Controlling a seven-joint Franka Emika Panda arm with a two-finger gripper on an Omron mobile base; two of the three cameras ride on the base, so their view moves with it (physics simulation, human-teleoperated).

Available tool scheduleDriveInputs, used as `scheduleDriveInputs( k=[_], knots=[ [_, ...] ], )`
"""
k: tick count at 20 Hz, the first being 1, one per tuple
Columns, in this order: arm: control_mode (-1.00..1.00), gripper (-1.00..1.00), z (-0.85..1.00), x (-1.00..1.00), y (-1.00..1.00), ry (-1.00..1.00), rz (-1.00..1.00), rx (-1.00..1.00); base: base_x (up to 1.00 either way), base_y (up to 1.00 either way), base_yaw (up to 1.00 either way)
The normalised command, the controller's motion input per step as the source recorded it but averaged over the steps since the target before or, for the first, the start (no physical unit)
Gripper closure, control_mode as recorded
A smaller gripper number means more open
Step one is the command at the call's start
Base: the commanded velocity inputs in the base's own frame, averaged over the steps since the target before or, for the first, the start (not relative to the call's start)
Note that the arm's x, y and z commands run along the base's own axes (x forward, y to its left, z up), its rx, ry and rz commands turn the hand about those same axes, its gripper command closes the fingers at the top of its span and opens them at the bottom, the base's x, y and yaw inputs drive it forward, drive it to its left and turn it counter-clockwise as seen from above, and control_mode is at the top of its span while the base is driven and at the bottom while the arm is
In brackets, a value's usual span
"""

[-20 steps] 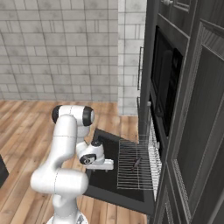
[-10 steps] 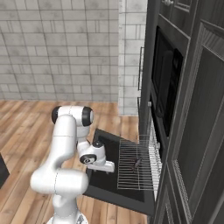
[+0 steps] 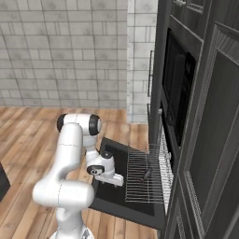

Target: Place the fish on the bottom rack of the oven, and slide the tray back inside. Close the oven door.

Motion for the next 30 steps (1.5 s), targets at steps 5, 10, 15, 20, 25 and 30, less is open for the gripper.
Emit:
scheduleDriveInputs(
  k=[5, 10, 15, 20, 25, 30],
  knots=[
    [-1.00, -1.00, 0.00, 0.88, -0.12, 0.10, -0.28, -0.10, 0.00, 0.00, 0.00],
    [-1.00, -1.00, 0.00, 0.90, -0.33, 0.10, -0.28, -0.10, 0.00, 0.00, 0.00],
    [-1.00, -1.00, 0.00, 0.90, -0.29, 0.10, -0.26, -0.08, 0.00, 0.00, 0.00],
    [-1.00, -1.00, 0.00, 0.96, -0.23, 0.12, -0.25, -0.08, 0.00, 0.00, 0.00],
    [-1.00, -1.00, 0.00, 0.99, -0.26, 0.12, -0.25, -0.08, 0.00, 0.00, 0.00],
    [-1.00, -1.00, 0.00, 1.00, -0.32, 0.13, -0.25, -0.08, 0.00, 0.00, 0.00]
  ],
)
